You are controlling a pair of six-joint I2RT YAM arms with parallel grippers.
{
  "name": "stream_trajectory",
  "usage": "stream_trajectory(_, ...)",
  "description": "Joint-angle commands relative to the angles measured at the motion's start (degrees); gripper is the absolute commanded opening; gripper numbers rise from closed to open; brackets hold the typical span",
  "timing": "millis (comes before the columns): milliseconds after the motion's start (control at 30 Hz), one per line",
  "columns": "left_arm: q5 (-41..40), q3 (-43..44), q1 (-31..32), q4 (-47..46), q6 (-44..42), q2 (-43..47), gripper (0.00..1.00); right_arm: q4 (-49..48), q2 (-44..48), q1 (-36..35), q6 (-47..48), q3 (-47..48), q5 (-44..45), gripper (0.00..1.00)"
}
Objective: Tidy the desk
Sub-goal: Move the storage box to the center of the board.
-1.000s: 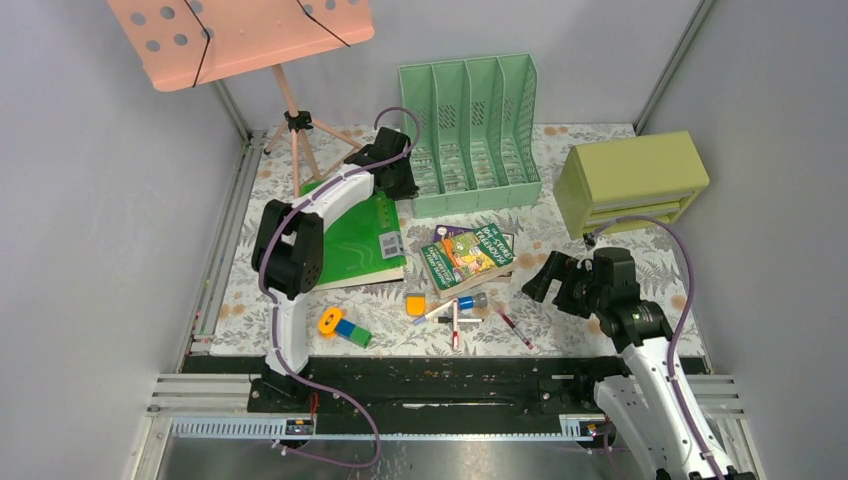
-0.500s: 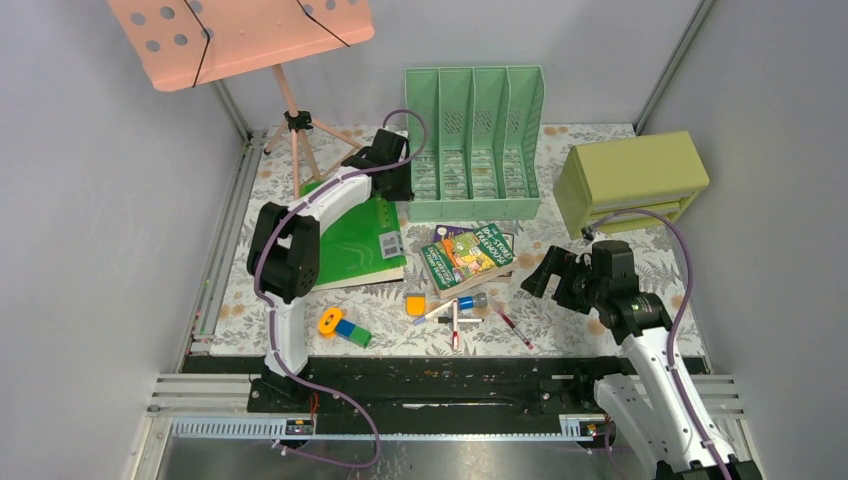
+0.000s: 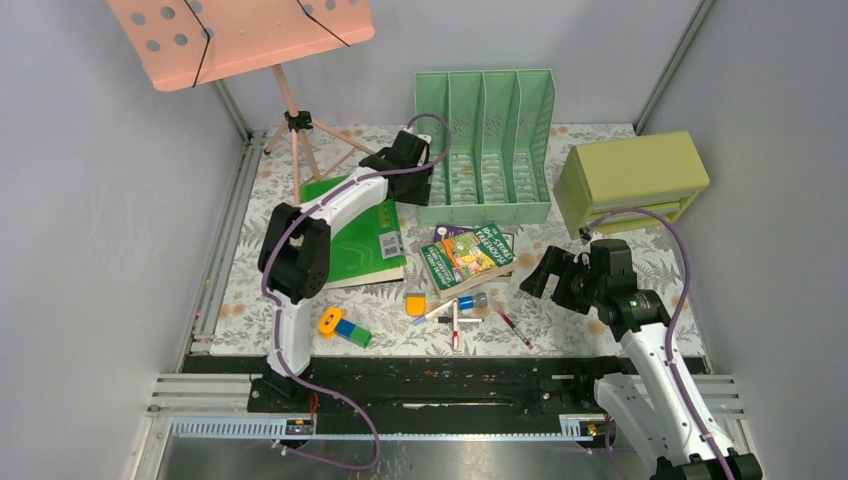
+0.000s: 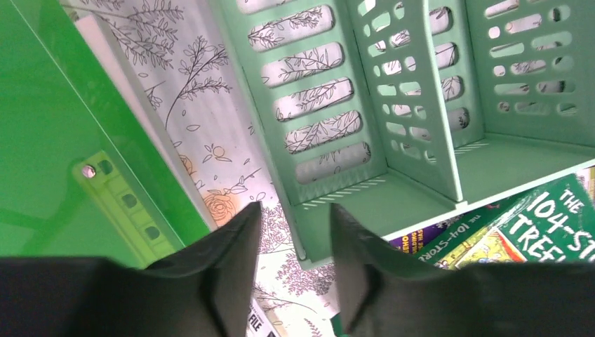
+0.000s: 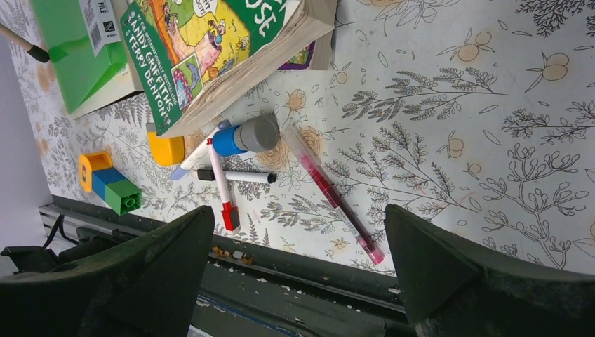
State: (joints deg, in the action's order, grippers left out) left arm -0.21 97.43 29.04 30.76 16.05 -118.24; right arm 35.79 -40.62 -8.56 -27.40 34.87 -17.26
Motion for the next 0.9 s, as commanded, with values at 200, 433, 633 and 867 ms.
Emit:
stream_trajectory(200,-16.82,-1.22,2.60,0.93,0.61,11.54,0.68,0.97,0.98,0.13,0.71,0.94,-0.85,0.99)
stream_trajectory(433,-20.33,-12.49,3.17,-2.80,1.13,28.60,0.73,0.83,1.04,0.12,0.37,0.47,-1.19,0.99)
stream_trajectory(633,-21.76,-24.43,3.19,-3.02,0.59,44.05,0.79,1.08,1.41,0.12,0.36,0.43,-1.21,0.99)
stream_trajectory(867,-22.12,-33.46,3.08,-1.68,0.38,58.27,0.86,0.18,1.79,0.12,-0.79,-1.19,-1.68,0.99)
